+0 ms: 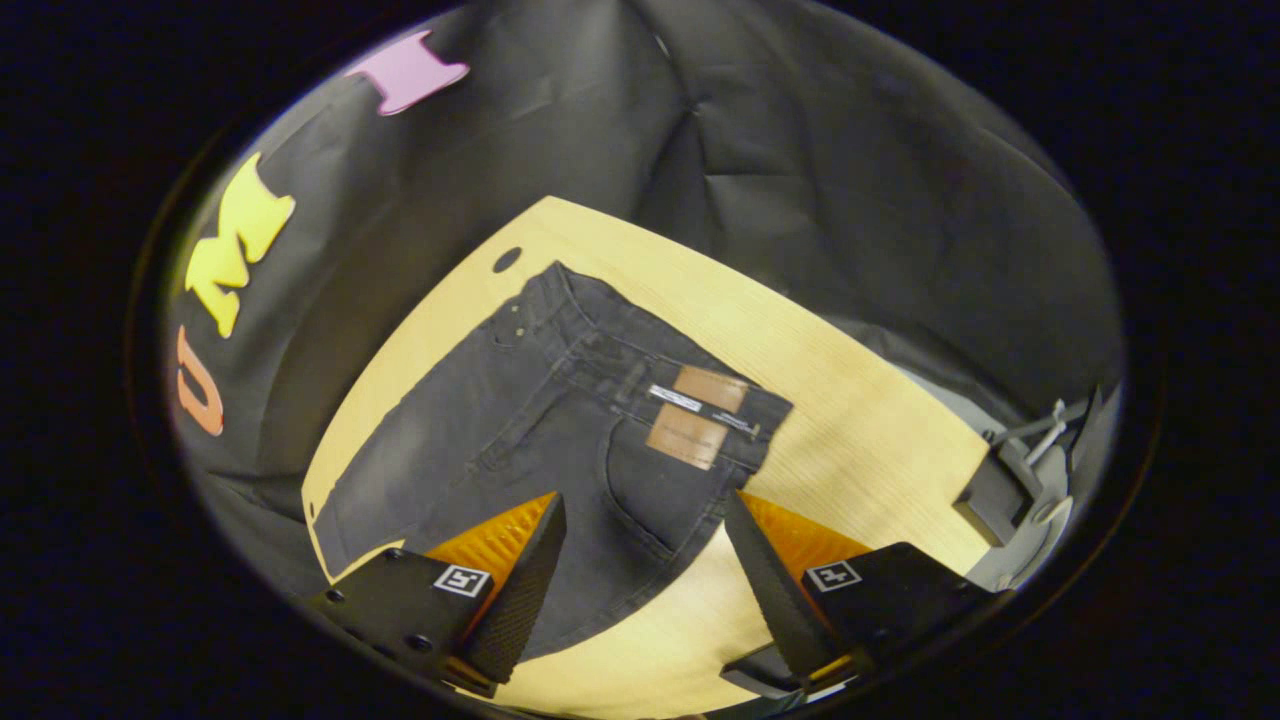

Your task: Grasp the waist and the cuffs of the jeans and fold them to make the two legs overlap; first hold the waist and fold one-third of the jeans toward the cuffs, then hold the cuffs and fold the remaining one-third in the same direction to finish folding.

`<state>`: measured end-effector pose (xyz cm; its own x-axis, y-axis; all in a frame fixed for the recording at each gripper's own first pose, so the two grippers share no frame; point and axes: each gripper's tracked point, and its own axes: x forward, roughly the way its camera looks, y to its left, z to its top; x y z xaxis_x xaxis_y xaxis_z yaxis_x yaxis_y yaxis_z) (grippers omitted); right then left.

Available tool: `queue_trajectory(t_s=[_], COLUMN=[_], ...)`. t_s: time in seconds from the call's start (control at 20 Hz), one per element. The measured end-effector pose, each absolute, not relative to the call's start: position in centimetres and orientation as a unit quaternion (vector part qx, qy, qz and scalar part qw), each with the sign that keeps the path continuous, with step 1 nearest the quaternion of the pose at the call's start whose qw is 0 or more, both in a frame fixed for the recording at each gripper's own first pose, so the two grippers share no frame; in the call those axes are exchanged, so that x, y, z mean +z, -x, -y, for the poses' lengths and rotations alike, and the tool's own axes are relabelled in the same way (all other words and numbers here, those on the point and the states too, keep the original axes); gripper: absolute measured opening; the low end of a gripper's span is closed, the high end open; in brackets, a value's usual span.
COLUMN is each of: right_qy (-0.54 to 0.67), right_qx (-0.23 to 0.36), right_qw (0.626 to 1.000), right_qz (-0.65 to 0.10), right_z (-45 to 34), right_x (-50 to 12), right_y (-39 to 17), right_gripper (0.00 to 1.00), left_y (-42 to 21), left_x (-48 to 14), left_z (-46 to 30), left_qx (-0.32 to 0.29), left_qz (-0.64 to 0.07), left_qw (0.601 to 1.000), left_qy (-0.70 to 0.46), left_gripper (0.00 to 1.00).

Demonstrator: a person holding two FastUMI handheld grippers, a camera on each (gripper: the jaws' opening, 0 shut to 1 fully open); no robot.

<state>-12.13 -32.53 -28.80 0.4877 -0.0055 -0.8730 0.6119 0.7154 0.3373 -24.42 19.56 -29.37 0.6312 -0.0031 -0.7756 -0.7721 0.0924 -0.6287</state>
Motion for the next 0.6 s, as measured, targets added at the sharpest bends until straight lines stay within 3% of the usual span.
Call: queue_trajectory(t_s=[0.2, 0.45, 0.55, 0.6], right_qy=[-0.372, -0.396, -0.414, -0.411], right_qx=[-0.220, -0.229, -0.231, -0.238], right_qw=[0.770, 0.769, 0.762, 0.754], right_qz=[-0.469, -0.447, -0.442, -0.453], right_z=[33.3, 34.0, 34.2, 34.1], right_x=[-30.7, -31.2, -31.3, -32.9], right_y=[12.5, 11.5, 11.4, 12.0], right_gripper=[0.98, 0.92, 0.66, 0.67], left_y=[24.5, 24.5, 24.5, 24.5], left_x=[-29.4, -29.3, -29.3, -29.3], left_z=[-19.6, -19.6, -19.6, -19.6], left_qx=[0.287, 0.288, 0.289, 0.291], left_qz=[-0.319, -0.321, -0.324, -0.326], left_qw=[0.665, 0.661, 0.660, 0.659], left_qy=[0.612, 0.614, 0.612, 0.612], left_gripper=[0.04, 0.04, 0.04, 0.04])
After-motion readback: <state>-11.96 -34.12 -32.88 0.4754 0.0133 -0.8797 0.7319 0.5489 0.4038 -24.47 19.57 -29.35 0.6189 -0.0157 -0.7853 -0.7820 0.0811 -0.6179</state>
